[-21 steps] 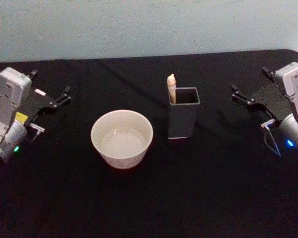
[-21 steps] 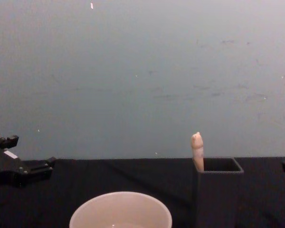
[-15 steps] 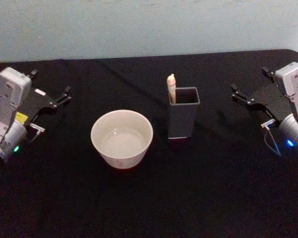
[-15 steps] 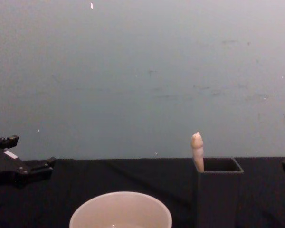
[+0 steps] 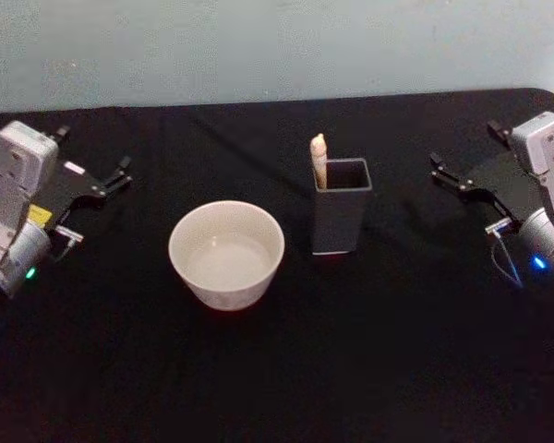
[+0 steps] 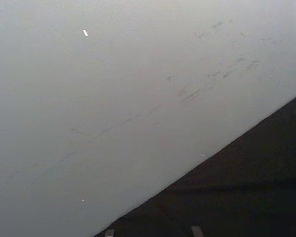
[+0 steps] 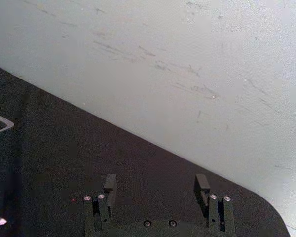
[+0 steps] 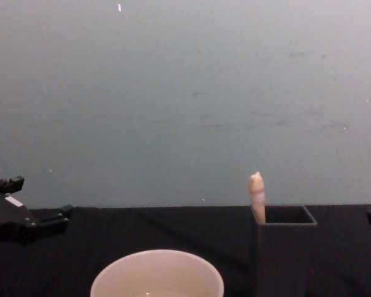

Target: Pick up the stirring spoon with one hand, stir inside the cup, then place it back in its original position.

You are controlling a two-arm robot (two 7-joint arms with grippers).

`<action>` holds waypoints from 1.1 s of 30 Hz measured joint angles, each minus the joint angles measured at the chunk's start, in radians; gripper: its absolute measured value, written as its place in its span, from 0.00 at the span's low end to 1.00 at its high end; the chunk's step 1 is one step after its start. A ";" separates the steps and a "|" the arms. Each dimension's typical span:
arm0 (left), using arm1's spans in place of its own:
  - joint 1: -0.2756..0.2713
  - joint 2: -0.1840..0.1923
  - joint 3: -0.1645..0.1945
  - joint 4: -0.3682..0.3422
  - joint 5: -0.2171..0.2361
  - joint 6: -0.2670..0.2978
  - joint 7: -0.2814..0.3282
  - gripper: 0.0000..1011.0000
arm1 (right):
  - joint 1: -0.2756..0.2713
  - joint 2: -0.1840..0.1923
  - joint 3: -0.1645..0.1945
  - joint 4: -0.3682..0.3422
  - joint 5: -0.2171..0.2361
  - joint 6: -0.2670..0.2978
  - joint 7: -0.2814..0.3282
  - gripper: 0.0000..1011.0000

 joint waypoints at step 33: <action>0.000 0.000 0.000 0.000 0.000 0.000 0.000 0.99 | 0.000 0.000 0.000 0.000 0.000 0.000 0.000 0.99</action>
